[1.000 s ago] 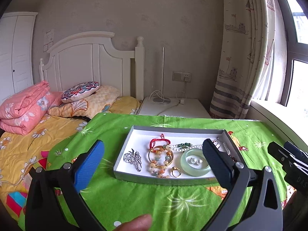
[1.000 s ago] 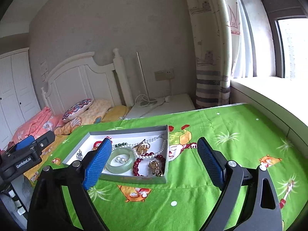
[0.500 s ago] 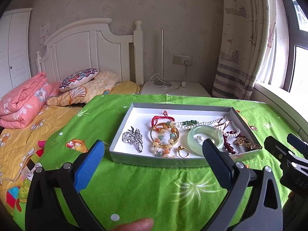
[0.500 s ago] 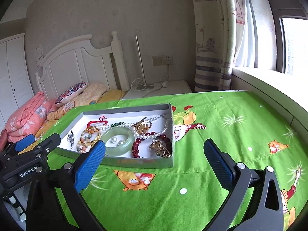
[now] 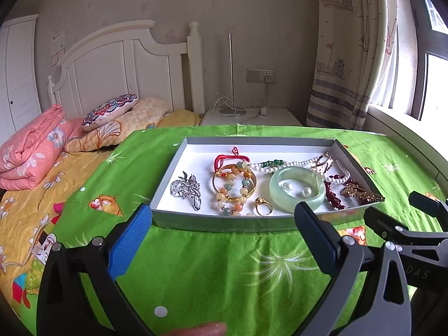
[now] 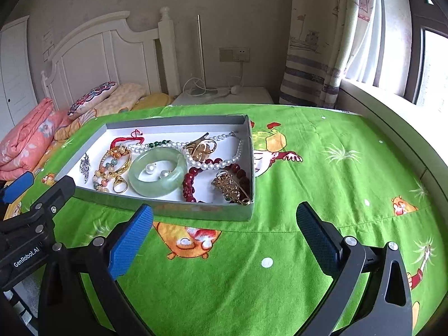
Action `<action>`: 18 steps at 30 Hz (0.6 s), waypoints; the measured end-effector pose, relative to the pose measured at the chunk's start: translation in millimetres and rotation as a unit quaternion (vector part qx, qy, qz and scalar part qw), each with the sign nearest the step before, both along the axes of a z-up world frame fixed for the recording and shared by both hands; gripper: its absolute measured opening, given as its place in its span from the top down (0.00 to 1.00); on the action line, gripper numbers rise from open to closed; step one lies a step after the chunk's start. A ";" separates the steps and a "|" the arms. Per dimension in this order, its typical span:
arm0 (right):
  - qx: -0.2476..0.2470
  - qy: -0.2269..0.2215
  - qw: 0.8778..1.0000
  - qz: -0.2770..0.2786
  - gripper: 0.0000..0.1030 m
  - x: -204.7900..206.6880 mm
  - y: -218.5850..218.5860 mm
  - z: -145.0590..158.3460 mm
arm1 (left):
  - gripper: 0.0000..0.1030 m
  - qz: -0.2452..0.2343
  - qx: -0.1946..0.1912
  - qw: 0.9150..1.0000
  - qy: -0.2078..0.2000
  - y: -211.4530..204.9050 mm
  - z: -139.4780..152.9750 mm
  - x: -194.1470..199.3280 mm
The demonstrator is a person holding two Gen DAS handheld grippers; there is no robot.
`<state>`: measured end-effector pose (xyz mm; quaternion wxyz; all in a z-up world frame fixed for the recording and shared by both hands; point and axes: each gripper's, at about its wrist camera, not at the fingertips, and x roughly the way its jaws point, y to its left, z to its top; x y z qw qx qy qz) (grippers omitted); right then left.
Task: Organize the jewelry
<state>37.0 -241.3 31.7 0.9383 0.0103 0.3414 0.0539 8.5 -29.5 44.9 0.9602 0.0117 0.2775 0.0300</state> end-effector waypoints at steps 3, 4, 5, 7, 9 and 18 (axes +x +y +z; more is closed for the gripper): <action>0.005 0.000 1.000 0.001 0.05 -0.7 -0.9 0.8 | 0.02 0.004 -0.007 1.000 0.004 3.6 -1.3 0.5; 0.005 -0.001 1.000 0.001 0.05 -1.3 -1.1 0.8 | 0.02 0.006 -0.009 1.000 0.005 4.6 -1.9 0.9; 0.005 -0.001 1.000 0.001 0.05 -1.2 -0.8 1.4 | 0.02 0.006 -0.009 1.000 0.005 5.3 -1.6 1.3; 0.006 -0.001 1.000 0.002 0.05 -1.0 -0.6 1.6 | 0.02 0.006 -0.009 1.000 0.005 5.9 -1.2 1.3; 0.006 -0.001 1.000 0.001 0.05 -1.1 -0.4 1.6 | 0.02 0.006 -0.009 1.000 0.005 6.1 -1.3 1.4; 0.008 -0.003 1.000 0.001 0.05 -1.8 0.3 2.3 | 0.02 0.005 -0.009 1.000 0.006 5.7 -1.4 1.4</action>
